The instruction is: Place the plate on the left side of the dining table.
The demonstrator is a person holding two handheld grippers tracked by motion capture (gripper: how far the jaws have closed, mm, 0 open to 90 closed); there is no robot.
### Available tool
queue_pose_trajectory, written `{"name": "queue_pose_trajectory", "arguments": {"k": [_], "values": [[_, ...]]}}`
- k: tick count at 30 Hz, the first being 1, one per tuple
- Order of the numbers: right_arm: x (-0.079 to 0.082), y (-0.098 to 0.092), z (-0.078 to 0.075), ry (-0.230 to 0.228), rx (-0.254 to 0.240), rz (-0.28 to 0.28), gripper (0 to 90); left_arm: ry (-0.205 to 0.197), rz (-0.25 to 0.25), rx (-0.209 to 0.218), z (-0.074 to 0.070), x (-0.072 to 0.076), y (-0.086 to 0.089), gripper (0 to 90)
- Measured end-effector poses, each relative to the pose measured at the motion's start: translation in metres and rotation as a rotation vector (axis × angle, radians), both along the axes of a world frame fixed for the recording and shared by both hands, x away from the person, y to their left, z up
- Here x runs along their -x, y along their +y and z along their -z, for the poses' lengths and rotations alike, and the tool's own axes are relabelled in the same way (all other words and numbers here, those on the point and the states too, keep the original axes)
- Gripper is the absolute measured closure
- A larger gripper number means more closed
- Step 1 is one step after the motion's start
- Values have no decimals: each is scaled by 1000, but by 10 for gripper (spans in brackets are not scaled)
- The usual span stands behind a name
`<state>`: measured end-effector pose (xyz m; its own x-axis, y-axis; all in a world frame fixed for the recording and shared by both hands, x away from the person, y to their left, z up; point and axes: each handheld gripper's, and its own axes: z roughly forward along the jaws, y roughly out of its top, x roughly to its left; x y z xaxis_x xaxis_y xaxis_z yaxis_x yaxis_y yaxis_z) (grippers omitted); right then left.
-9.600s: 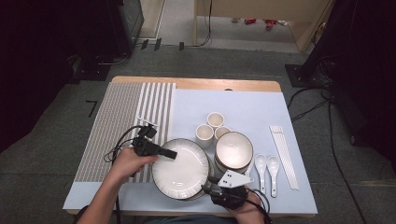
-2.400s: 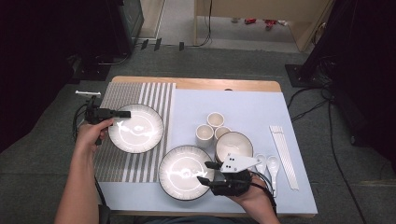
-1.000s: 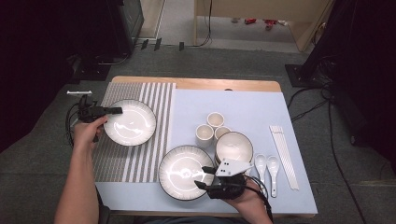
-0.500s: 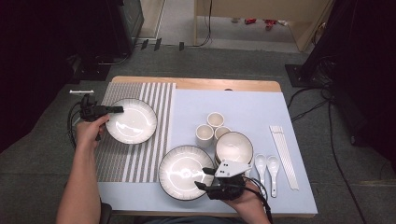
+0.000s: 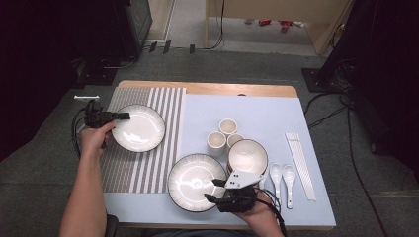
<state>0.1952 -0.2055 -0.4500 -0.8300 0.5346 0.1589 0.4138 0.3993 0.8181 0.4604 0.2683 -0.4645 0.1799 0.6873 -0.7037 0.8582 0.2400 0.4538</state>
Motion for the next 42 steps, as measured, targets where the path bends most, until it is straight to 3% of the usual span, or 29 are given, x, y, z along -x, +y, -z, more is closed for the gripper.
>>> {"name": "queue_pose_trajectory", "arguments": {"k": [9,23,35,38,42], "values": [[-2,-2,2,6,-4,6,471,7,-15,25,6,-2,-1,813],[0,0,6,-15,6,1,466,-14,-1,5,4,0,-2,809],[-2,2,9,-3,8,-5,466,0,-10,-69,3,7,7,805],[-1,2,9,-6,8,-10,466,13,-18,-65,5,7,8,806],[-1,1,9,-6,8,-6,469,16,-23,-108,6,8,10,805]]}}
